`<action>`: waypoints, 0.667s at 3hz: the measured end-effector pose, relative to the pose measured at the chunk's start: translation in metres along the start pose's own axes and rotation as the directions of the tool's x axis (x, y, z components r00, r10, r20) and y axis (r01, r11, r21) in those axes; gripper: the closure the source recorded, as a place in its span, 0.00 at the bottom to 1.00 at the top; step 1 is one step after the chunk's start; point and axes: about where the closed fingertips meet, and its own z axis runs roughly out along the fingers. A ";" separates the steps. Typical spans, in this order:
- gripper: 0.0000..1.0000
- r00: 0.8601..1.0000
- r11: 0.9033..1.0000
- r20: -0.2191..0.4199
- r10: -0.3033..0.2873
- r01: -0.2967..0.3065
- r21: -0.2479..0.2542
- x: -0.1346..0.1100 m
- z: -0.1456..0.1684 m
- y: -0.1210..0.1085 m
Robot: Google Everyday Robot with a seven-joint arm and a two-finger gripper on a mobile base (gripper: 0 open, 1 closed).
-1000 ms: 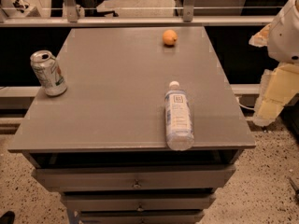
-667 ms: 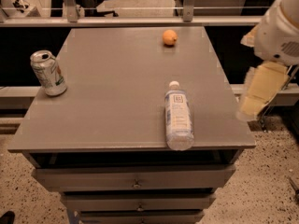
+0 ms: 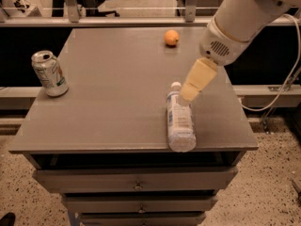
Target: Place blue plastic bottle upright
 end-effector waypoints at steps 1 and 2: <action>0.00 0.983 0.982 0.009 0.184 -0.183 -0.039 -0.008 0.031 -0.001; 0.00 0.927 0.926 0.004 0.376 -0.375 -0.049 -0.004 0.050 0.001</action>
Offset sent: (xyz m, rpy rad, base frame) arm 0.0156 0.0188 -0.0687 0.2575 0.2699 -0.7796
